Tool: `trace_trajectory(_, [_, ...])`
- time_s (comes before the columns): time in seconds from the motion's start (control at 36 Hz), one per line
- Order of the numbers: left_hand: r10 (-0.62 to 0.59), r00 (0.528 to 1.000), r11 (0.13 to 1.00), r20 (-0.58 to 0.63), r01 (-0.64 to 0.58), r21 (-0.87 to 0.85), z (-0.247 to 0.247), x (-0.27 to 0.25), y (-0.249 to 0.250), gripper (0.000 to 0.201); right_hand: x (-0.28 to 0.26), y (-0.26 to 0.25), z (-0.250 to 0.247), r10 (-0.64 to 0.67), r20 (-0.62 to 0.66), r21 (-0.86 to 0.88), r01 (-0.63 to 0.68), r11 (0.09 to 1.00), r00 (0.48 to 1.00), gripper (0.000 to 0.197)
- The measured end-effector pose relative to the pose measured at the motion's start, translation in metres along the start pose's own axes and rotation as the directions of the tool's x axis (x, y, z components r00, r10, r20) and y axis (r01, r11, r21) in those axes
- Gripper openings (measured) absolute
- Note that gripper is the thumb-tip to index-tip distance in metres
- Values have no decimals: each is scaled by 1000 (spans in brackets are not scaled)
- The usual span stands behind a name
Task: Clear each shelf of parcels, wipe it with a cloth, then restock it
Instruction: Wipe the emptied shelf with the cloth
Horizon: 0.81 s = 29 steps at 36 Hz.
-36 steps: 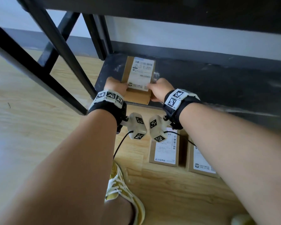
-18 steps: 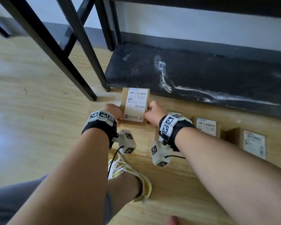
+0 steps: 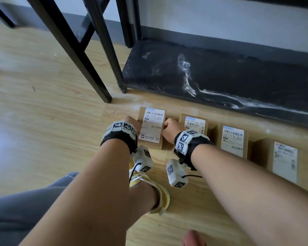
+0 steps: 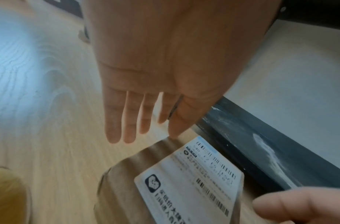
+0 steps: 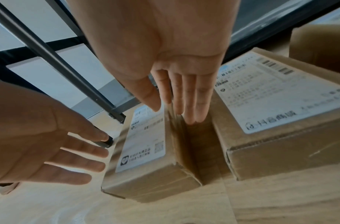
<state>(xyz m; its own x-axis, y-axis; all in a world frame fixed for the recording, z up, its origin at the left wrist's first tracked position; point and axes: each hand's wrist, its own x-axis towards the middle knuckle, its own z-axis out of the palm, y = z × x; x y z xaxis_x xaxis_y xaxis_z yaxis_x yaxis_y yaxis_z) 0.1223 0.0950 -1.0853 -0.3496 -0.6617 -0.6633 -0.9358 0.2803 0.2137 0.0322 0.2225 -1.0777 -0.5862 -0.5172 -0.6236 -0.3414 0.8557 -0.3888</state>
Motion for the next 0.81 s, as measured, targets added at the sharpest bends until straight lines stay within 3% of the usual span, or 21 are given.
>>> trace_trajectory(0.06, [-10,999,1000,-39,9,-19,-4,-5,3,38,-4,0,-7,-46,-35,-6,46,999,998,11])
trace_trajectory(0.19, [28,991,999,-130,-34,-39,-17,-20,17,36,-18,-2,-32,-101,-92,1,101,995,991,8])
trace_trajectory(0.39, [150,965,982,-217,-120,149,-60,-55,48,37,-44,-11,-77,-210,-221,69,230,971,953,29])
trace_trajectory(0.44, [131,949,989,-287,-107,98,-79,-66,56,38,-53,-16,-93,-245,-258,71,271,960,935,30])
trace_trajectory(0.53, [196,912,980,-360,-190,53,-112,-96,68,43,-66,-25,-118,-282,-321,91,326,941,904,33])
trace_trajectory(0.61, [244,874,969,-420,-241,63,-147,-116,76,46,-81,-41,-142,-328,-405,96,397,913,853,31])
trace_trajectory(0.81, [383,750,922,-539,-270,279,-235,-162,91,34,-108,-89,-198,-475,-555,18,580,814,683,30])
